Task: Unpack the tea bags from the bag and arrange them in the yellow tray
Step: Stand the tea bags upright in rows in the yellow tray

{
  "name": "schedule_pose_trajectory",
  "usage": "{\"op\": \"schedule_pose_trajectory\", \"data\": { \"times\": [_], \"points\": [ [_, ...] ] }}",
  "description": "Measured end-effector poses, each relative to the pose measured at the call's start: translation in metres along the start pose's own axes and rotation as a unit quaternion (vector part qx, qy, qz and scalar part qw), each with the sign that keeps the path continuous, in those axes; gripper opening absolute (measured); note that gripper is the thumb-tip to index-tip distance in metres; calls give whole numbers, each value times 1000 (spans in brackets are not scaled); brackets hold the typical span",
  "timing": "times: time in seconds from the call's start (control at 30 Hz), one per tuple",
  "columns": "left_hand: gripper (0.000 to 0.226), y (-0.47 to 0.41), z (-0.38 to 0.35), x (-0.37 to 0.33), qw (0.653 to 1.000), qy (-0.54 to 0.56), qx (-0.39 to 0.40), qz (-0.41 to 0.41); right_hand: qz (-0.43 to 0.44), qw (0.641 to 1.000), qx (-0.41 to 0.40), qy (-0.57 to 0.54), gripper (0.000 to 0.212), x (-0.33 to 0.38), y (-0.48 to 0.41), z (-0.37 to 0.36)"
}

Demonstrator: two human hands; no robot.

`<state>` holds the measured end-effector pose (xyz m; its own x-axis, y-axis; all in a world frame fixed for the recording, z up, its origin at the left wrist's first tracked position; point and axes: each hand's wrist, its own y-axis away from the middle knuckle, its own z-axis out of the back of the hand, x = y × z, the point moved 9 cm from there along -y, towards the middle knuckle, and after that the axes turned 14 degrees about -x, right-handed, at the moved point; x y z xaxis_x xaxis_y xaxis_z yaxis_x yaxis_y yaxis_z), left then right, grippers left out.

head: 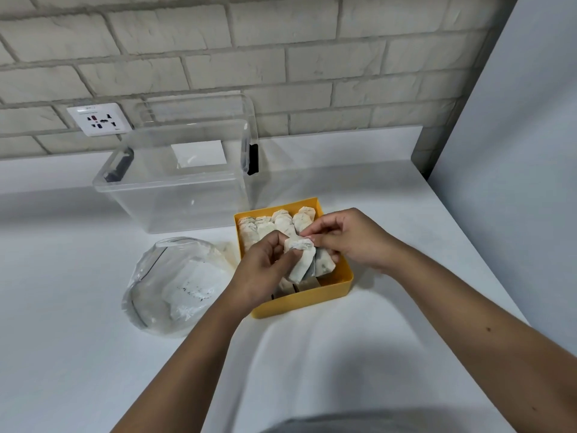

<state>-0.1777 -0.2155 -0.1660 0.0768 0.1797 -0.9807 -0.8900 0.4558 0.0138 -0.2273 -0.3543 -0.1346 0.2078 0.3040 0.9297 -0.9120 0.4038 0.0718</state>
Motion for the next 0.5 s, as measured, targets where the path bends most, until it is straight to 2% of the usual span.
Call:
{"op": "schedule_pose_trajectory", "data": {
  "times": [0.03, 0.1, 0.17, 0.2, 0.33, 0.5],
  "points": [
    [37, 0, 0, 2, 1000, -10, -2, -2, -2, 1000, 4, 19, 18, -2, 0, 3],
    [24, -6, 8, 10, 999, -32, -40, -4, 23, 993, -3, 116, 29, -5, -3, 16],
    [17, -11, 24, 17, 993, -46, -106, 4, 73, 963, -34, 256, 26, -2, -3, 31],
    [16, -13, 30, 20, 990, -50, -129, 8, 85, 954, -40, 283, 20, -1, 0, 35],
    [15, -18, 38, 26, 986, -67, -150, 8, 86, 964, -48, 246, 6, -6, 10, 35],
    [13, -21, 38, 27, 985, -90, -144, 2, 81, 972, -38, 216, 5, -5, 18, 27]
  ]
}}
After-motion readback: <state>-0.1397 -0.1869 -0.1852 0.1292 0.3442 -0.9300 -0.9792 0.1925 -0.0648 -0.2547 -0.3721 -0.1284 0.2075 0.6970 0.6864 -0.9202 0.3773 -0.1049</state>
